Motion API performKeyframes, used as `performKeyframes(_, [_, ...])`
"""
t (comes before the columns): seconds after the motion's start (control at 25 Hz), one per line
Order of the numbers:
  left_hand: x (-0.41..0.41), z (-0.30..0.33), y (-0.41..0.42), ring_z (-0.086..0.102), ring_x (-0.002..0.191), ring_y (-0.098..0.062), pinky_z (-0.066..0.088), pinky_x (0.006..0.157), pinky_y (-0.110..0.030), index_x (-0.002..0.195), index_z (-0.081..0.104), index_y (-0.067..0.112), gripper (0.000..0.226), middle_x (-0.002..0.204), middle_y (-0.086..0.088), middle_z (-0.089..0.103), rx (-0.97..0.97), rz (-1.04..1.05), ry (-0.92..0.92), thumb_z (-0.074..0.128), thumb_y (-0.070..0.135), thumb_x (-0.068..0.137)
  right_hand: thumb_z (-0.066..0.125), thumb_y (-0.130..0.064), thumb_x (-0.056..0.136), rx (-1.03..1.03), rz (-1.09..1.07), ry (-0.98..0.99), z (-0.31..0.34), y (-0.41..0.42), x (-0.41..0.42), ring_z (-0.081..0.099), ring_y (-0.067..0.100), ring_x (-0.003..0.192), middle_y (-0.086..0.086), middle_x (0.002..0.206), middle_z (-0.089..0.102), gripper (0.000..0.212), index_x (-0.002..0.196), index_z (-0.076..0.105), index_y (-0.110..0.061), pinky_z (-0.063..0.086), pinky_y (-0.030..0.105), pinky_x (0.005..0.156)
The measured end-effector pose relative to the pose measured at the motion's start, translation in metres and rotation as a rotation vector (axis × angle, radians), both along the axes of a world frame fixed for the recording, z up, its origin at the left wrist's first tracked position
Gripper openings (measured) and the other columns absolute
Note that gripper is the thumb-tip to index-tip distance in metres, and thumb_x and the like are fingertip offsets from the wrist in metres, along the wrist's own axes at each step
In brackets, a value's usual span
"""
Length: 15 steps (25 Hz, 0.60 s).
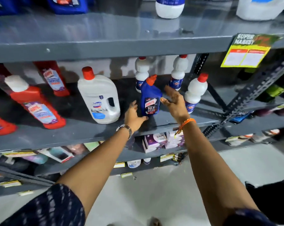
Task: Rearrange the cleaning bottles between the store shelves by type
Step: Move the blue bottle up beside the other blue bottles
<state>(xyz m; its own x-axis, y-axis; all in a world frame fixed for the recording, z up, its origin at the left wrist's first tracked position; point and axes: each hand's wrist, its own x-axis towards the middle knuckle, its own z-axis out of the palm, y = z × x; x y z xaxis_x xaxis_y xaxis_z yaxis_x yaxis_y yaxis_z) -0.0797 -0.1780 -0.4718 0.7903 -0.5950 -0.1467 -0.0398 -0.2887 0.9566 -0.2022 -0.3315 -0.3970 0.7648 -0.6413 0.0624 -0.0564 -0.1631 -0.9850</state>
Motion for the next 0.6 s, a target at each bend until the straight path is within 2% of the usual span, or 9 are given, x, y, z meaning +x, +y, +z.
performKeyframes(0.08, [0.016, -0.013, -0.015, 0.063, 0.122, -0.026, 0.051, 0.106, -0.050, 0.137, 0.050, 0.011, 0.089, 0.132, -0.010, 0.065, 0.039, 0.017, -0.045, 0.088, 0.000, 0.057, 0.066, -0.006, 0.090, -0.015, 0.110, 0.017, -0.004, -0.010, 0.008, 0.047, 0.025, 0.140, 0.015, 0.151, 0.048, 0.064, 0.148, 0.038, -0.001, 0.043, 0.040, 0.114])
performKeyframes(0.12, [0.019, -0.016, -0.020, 0.067, 0.115, -0.026, 0.054, 0.102, -0.050, 0.128, 0.057, 0.012, 0.079, 0.124, -0.009, 0.070, 0.054, 0.013, -0.078, 0.088, 0.000, 0.057, 0.065, -0.005, 0.091, -0.022, 0.144, 0.031, -0.006, -0.014, 0.011, 0.050, 0.028, 0.138, 0.017, 0.147, 0.052, 0.062, 0.147, 0.040, 0.000, 0.042, 0.046, 0.115])
performKeyframes(0.24, [0.023, -0.016, -0.024, 0.073, 0.104, -0.028, 0.059, 0.094, -0.049, 0.114, 0.067, 0.012, 0.056, 0.110, -0.012, 0.076, 0.064, 0.010, -0.144, 0.087, 0.000, 0.063, 0.063, 0.000, 0.092, -0.034, 0.158, 0.051, -0.009, -0.017, 0.015, 0.059, 0.035, 0.127, 0.023, 0.134, 0.061, 0.051, 0.139, 0.047, 0.005, 0.048, 0.049, 0.108])
performKeyframes(0.4, [0.011, -0.006, -0.007, 0.074, 0.101, -0.028, 0.060, 0.092, -0.049, 0.113, 0.069, 0.006, 0.048, 0.108, -0.013, 0.077, 0.044, -0.010, -0.181, 0.085, -0.003, 0.068, 0.066, 0.001, 0.089, -0.022, 0.168, 0.044, -0.007, -0.007, 0.003, 0.065, 0.029, 0.113, 0.024, 0.127, 0.066, 0.048, 0.134, 0.052, 0.006, 0.050, 0.056, 0.103])
performKeyframes(0.52, [-0.011, 0.014, 0.022, 0.075, 0.097, -0.023, 0.060, 0.092, -0.048, 0.113, 0.068, 0.006, 0.045, 0.107, -0.011, 0.077, 0.009, -0.035, -0.174, 0.084, -0.004, 0.071, 0.067, 0.003, 0.088, 0.009, 0.159, 0.017, 0.006, 0.017, -0.017, 0.064, 0.037, 0.119, 0.026, 0.127, 0.065, 0.050, 0.135, 0.051, 0.006, 0.049, 0.058, 0.104])
performKeyframes(0.6, [-0.028, 0.034, 0.044, 0.074, 0.097, -0.019, 0.059, 0.094, -0.047, 0.109, 0.069, 0.014, 0.042, 0.106, -0.006, 0.076, -0.037, -0.062, -0.170, 0.082, -0.003, 0.074, 0.069, 0.001, 0.087, -0.004, 0.162, -0.025, 0.024, 0.038, -0.034, 0.062, 0.039, 0.122, 0.023, 0.127, 0.066, 0.049, 0.134, 0.053, 0.004, 0.049, 0.057, 0.105])
